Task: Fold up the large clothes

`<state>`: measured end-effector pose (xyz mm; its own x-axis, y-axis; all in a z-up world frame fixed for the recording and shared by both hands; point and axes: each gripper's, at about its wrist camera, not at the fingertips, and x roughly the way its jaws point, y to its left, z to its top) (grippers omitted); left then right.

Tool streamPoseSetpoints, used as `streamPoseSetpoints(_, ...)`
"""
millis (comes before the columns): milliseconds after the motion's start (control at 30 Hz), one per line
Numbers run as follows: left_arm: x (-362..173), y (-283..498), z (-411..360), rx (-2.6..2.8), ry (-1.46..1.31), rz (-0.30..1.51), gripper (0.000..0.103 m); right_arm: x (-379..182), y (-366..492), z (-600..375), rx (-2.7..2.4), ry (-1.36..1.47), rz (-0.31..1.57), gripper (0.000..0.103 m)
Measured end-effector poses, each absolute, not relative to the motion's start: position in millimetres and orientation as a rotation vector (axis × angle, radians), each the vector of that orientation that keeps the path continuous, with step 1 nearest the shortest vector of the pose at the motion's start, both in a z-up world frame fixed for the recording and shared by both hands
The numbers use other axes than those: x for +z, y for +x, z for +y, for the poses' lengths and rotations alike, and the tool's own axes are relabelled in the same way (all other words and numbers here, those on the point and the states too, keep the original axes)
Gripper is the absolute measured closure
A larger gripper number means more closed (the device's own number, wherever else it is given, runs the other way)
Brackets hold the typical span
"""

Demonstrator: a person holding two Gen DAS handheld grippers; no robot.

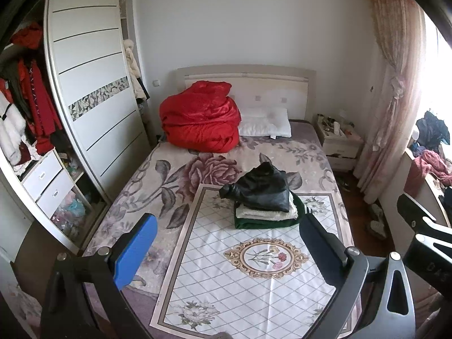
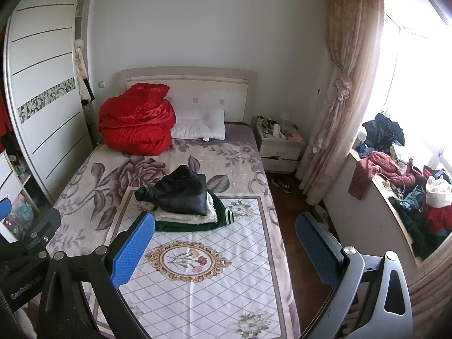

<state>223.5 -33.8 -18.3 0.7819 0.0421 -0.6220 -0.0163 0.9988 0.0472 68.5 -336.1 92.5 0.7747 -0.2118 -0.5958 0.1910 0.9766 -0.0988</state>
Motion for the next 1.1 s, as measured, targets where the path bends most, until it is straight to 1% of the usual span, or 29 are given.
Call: streamPoseSetpoints(1100, -7.2, 219.7, -26.3, 0.042, 0.027, 0.661, 0.000, 99.3, 70.4, -332.8, -0.200, -0.026, 0.643, 0.002)
